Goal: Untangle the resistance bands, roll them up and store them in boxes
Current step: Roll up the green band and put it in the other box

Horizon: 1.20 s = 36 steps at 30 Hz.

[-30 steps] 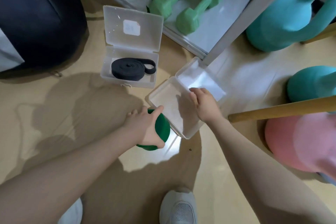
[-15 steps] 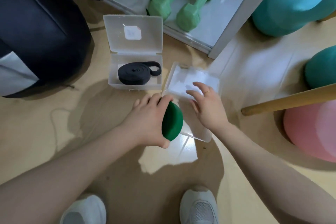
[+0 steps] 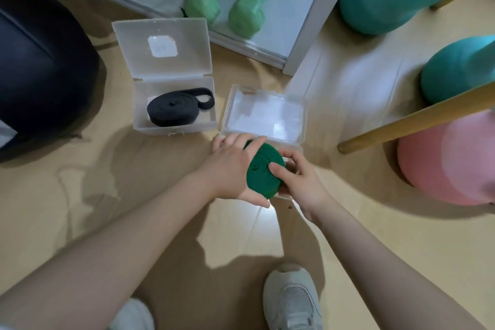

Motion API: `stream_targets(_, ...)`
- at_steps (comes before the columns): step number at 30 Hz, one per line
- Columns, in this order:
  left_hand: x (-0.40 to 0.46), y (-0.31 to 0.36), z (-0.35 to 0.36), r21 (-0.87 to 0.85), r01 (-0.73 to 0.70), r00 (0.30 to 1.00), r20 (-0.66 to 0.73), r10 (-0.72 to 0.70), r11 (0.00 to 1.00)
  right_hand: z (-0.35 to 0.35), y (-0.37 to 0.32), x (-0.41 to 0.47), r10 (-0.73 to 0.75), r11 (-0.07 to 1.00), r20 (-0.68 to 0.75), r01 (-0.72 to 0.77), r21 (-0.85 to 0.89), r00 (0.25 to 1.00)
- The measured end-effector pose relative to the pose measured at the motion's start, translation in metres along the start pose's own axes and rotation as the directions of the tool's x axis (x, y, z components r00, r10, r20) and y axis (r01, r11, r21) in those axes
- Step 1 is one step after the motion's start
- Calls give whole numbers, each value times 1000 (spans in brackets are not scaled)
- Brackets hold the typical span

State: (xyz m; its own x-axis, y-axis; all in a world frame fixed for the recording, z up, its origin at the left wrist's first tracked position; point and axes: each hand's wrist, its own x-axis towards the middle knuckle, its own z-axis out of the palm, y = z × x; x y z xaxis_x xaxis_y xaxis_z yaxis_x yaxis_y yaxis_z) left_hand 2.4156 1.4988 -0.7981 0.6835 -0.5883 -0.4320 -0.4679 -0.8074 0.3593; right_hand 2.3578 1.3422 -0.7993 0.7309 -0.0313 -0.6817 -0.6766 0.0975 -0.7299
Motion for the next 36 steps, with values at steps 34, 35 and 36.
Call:
stream_targets(34, 19, -30, 25, 175, -77, 997, -6, 80, 981, -11, 21, 20, -213, 545, 126, 224, -808, 969)
stream_targets(35, 19, -29, 25, 172, -77, 997, -15, 81, 982, -10, 19, 25, -197, 535, 124, 213, -817, 972)
stream_targets(36, 20, -29, 27, 176, -80, 997, -8, 83, 981, -9, 15, 29, -168, 522, 128, 198, -830, 977)
